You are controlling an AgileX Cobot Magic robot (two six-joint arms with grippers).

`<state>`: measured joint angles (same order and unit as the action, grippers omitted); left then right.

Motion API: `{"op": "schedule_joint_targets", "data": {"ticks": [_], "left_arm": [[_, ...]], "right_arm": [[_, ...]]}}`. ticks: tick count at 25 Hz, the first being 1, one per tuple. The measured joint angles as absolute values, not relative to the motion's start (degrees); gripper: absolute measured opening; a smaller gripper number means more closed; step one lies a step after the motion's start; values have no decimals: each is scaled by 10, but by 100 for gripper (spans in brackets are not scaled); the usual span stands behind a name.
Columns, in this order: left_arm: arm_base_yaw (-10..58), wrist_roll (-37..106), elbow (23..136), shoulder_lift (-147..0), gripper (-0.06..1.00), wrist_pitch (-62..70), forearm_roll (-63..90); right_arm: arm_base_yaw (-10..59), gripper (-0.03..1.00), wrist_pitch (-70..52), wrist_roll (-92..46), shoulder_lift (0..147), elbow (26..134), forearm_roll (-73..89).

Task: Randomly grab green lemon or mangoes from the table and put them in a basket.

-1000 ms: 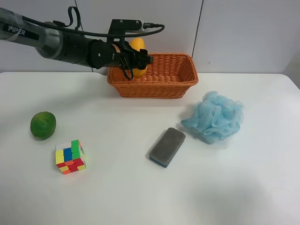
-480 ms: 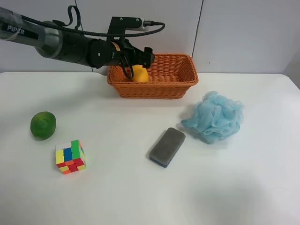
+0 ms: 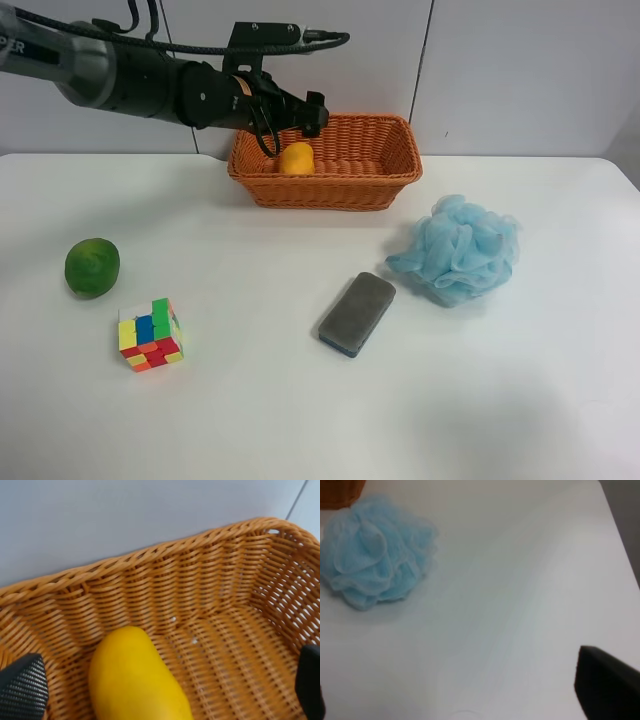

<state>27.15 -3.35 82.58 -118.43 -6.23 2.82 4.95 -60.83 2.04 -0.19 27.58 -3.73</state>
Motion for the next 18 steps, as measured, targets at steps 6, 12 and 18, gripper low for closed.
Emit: {"op": "schedule_joint_targets", "data": {"ticks": [6,12,18], "left_arm": [[272,-33,826,-1101,99,100,27],[272,-33,826,-959,99,380,-42],[266,-33,826,-800,99,661,-146]], "right_arm": [[49,99,-608,20,-2,276,-37],[49,99,-608,20,-2,276,-37],[49,99,-608,20,-2,276,-37]]}}
